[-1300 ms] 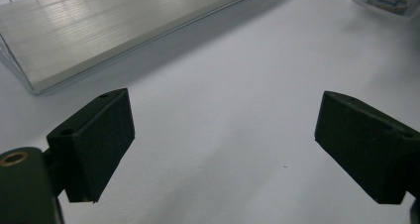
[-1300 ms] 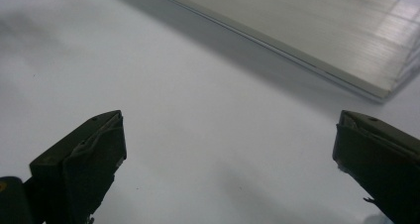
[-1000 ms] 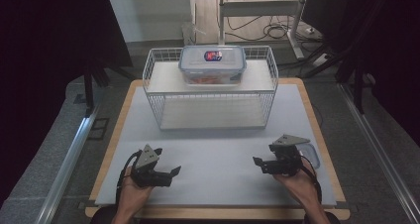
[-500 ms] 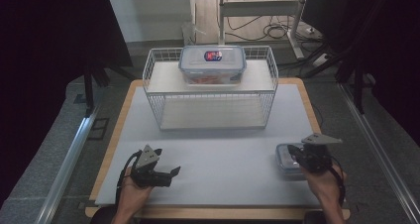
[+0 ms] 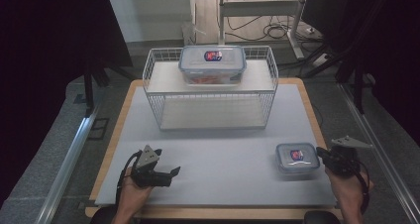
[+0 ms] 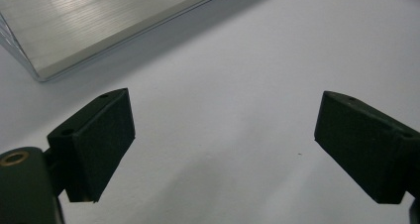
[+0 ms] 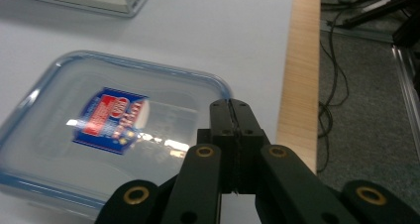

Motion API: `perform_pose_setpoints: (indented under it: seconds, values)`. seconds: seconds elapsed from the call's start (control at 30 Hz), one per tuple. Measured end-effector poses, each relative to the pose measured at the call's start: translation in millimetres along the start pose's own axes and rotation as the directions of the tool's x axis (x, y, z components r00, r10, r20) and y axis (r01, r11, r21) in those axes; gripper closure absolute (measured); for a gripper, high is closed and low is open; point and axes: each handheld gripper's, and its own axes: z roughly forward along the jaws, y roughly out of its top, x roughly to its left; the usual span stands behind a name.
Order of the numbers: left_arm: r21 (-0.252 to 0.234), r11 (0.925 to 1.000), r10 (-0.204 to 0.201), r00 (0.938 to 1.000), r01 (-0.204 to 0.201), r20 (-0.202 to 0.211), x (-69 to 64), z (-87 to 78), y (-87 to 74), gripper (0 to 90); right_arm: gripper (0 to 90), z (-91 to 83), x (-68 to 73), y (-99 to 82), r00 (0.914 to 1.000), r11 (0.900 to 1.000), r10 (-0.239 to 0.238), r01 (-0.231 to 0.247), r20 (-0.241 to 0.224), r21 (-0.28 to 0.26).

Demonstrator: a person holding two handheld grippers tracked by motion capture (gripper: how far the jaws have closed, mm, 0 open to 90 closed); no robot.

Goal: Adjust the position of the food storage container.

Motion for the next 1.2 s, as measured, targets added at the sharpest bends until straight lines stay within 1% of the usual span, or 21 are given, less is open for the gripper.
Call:
perform_pose_setpoints:
  seconds: [0.1, 0.13, 0.17, 0.2, 0.23, 0.27, 0.43, 0.53, 0.6, 0.67, 0.7, 0.73, 0.77, 0.8, 0.9, 0.93, 0.97, 1.03, 1.1, 1.13, 1.2]
  values:
    - [-0.001, 1.0, -0.001, 1.0, 0.001, 0.001, -0.1, 0.2, -0.1, 8.4, 89.9, 2.2, -4.2, -2.4, 0.9997, 0.9998, 0.006, -0.007, 0.023, 0.018]
    - [0.0, 1.0, -0.001, 1.0, 0.001, -0.001, -0.1, 0.4, -0.3, 8.4, 89.9, 5.8, -5.9, -4.5, 0.9997, 0.9991, 0.007, -0.008, 0.024, 0.042]
    - [0.0, 1.0, -0.001, 1.0, 0.001, -0.001, -0.1, 0.4, -0.3, 8.5, 89.9, 5.8, -5.9, -4.5, 0.9997, 0.9991, 0.007, -0.008, 0.024, 0.042]
    - [-0.001, 1.0, -0.002, 1.0, 0.002, 0.001, -0.1, 0.6, -0.5, 8.5, 89.9, 9.4, -7.9, -6.8, 0.9996, 0.998, 0.011, -0.012, 0.027, 0.062]
    - [-0.001, 1.0, -0.002, 1.0, 0.002, 0.001, -0.1, 0.6, -0.5, 8.4, 89.9, 9.4, -7.9, -6.8, 0.9996, 0.998, 0.011, -0.012, 0.027, 0.062]
    - [-0.002, 1.0, -0.002, 1.0, 0.002, 0.0, 0.0, 0.6, -0.7, 8.4, 89.9, 11.1, -9.3, -8.2, 0.9996, 0.997, 0.021, -0.022, 0.018, 0.074]
    - [-0.004, 1.0, -0.005, 1.0, 0.005, 0.004, 0.4, 1.3, -1.1, 8.5, 89.9, 11.3, -7.7, -7.6, 0.9996, 0.9965, 0.019, -0.02, 0.021, 0.081]
    - [-0.007, 0.9999, -0.011, 0.9999, 0.011, 0.009, 0.3, 1.7, -1.0, 8.4, 89.9, 12.0, -6.2, -7.5, 0.9994, 0.9965, 0.032, -0.031, -0.011, 0.078]
    - [-0.006, 0.9999, -0.013, 0.9999, 0.013, 0.01, 0.2, 2.2, -1.0, 8.4, 89.9, 13.7, -0.2, -5.9, 0.9993, 0.9967, 0.019, -0.016, -0.032, 0.08]
    - [-0.004, 0.9999, -0.014, 0.9999, 0.014, 0.01, 0.1, 2.8, -1.1, 8.4, 89.9, 14.3, 1.7, -5.5, 0.9989, 0.9967, 0.018, -0.015, -0.042, 0.08]
    - [-0.002, 0.9999, -0.014, 0.9999, 0.014, 0.01, 0.0, 3.0, -1.1, 8.4, 89.9, 15.4, 4.9, -4.8, 0.9982, 0.9968, 0.017, -0.012, -0.058, 0.08]
    - [-0.001, 0.9999, -0.014, 0.9999, 0.014, 0.01, 0.1, 3.2, -1.2, 8.4, 89.9, 17.1, 10.4, -3.4, 0.9974, 0.9967, 0.003, 0.003, -0.072, 0.081]
    - [-0.001, 0.9999, -0.014, 0.9999, 0.014, 0.01, 0.1, 3.2, -1.2, 8.4, 89.9, 17.1, 10.4, -3.4, 0.9974, 0.9967, 0.003, 0.003, -0.072, 0.081]
    - [0.0, 0.9999, -0.013, 0.9999, 0.012, 0.011, 0.2, 3.5, -1.2, 8.4, 89.9, 19.1, 15.9, -2.0, 0.996, 0.9966, -0.003, 0.01, -0.089, 0.082]
    - [0.002, 0.9999, -0.011, 0.9999, 0.011, 0.011, 0.1, 3.9, -1.3, 8.5, 89.9, 21.4, 21.2, -0.7, 0.9943, 0.9964, -0.01, 0.019, -0.106, 0.083]
    - [0.004, 0.9999, -0.011, 0.9999, 0.011, 0.012, -0.2, 4.4, -1.3, 8.5, 89.9, 23.9, 26.9, 0.5, 0.9922, 0.9961, -0.018, 0.029, -0.123, 0.084]
    - [0.004, 0.9999, -0.011, 0.9999, 0.011, 0.012, -0.2, 4.4, -1.3, 8.4, 89.9, 23.9, 26.9, 0.5, 0.9922, 0.9961, -0.018, 0.029, -0.123, 0.084]
    - [0.005, 0.9999, -0.01, 0.9999, 0.01, 0.012, -0.5, 4.9, -1.3, 8.5, 89.9, 25.9, 33.3, 1.8, 0.9892, 0.996, -0.023, 0.035, -0.145, 0.083]
    - [0.004, 0.9999, -0.014, 0.9998, 0.014, 0.016, -0.6, 5.4, -1.4, 8.4, 89.9, 28.0, 40.1, 3.3, 0.9858, 0.9955, -0.036, 0.05, -0.164, 0.08]
    - [0.005, 0.9999, -0.016, 0.9997, 0.016, 0.017, -0.6, 5.7, -1.5, 8.4, 89.9, 29.9, 46.8, 5.1, 0.9836, 0.9946, -0.051, 0.066, -0.173, 0.08]
    - [0.006, 0.9999, -0.016, 0.9997, 0.016, 0.018, -0.5, 5.9, -1.5, 8.4, 89.9, 30.6, 49.2, 5.8, 0.9825, 0.9943, -0.055, 0.07, -0.178, 0.08]
